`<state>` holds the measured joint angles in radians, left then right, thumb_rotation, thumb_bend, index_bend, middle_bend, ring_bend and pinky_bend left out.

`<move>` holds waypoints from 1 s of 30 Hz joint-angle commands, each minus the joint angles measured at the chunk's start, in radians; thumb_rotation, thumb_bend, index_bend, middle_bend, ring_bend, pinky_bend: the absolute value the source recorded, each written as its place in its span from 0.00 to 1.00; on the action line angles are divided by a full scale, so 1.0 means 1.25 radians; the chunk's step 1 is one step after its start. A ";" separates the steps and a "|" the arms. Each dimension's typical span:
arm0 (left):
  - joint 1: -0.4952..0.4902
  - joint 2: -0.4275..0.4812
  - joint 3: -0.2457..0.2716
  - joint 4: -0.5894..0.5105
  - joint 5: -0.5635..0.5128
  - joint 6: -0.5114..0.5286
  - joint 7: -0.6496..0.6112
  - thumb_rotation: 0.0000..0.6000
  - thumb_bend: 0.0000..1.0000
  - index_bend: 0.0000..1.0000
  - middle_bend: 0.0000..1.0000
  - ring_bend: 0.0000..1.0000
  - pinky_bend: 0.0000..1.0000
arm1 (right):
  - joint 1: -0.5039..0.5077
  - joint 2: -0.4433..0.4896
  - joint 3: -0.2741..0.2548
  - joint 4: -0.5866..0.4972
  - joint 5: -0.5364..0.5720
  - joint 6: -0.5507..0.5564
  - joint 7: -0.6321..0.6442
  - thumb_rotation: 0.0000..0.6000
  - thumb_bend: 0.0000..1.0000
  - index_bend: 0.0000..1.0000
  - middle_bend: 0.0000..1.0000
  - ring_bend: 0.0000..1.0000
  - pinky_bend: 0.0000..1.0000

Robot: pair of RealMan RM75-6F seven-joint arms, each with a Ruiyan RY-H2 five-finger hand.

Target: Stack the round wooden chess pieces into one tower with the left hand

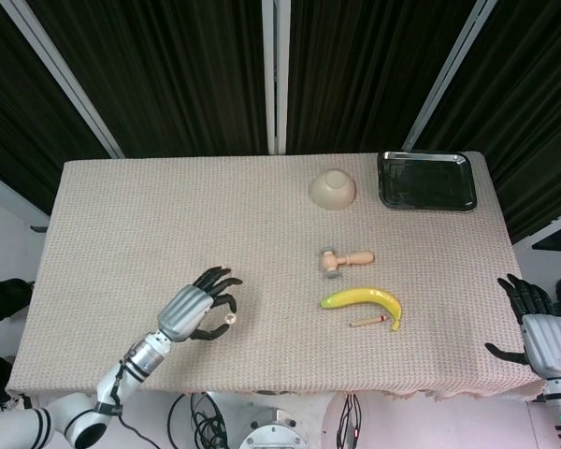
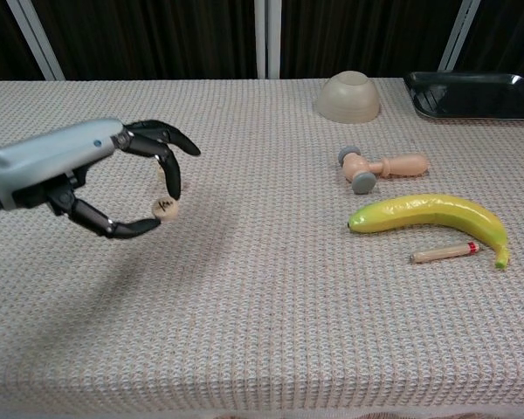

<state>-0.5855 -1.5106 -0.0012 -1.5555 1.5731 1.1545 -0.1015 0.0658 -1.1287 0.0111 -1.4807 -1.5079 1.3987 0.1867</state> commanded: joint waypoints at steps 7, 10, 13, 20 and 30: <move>-0.038 0.080 -0.127 0.026 -0.223 -0.113 -0.007 1.00 0.32 0.49 0.15 0.00 0.00 | -0.004 0.004 0.006 -0.028 -0.041 0.055 -0.011 1.00 0.01 0.00 0.00 0.00 0.00; -0.050 0.068 -0.134 0.044 -0.252 -0.152 -0.029 1.00 0.32 0.49 0.15 0.00 0.00 | -0.003 0.006 0.007 -0.040 -0.046 0.061 -0.015 1.00 0.01 0.00 0.00 0.00 0.00; -0.063 0.048 -0.133 0.071 -0.258 -0.177 -0.029 1.00 0.32 0.49 0.15 0.00 0.00 | -0.003 0.011 0.008 -0.052 -0.051 0.066 -0.022 1.00 0.01 0.00 0.00 0.00 0.00; -0.083 -0.004 -0.139 0.142 -0.280 -0.210 -0.035 1.00 0.32 0.49 0.15 0.00 0.00 | -0.006 0.023 0.004 -0.076 -0.069 0.083 -0.018 1.00 0.01 0.00 0.00 0.00 0.00; -0.092 -0.030 -0.145 0.165 -0.279 -0.221 -0.054 1.00 0.32 0.49 0.15 0.00 0.00 | -0.007 0.022 0.000 -0.064 -0.063 0.077 -0.009 1.00 0.01 0.00 0.00 0.00 0.00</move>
<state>-0.6982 -1.5458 -0.1809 -1.3503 1.2244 0.8801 -0.1667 0.0568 -1.1016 0.0112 -1.5607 -1.5865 1.4946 0.1750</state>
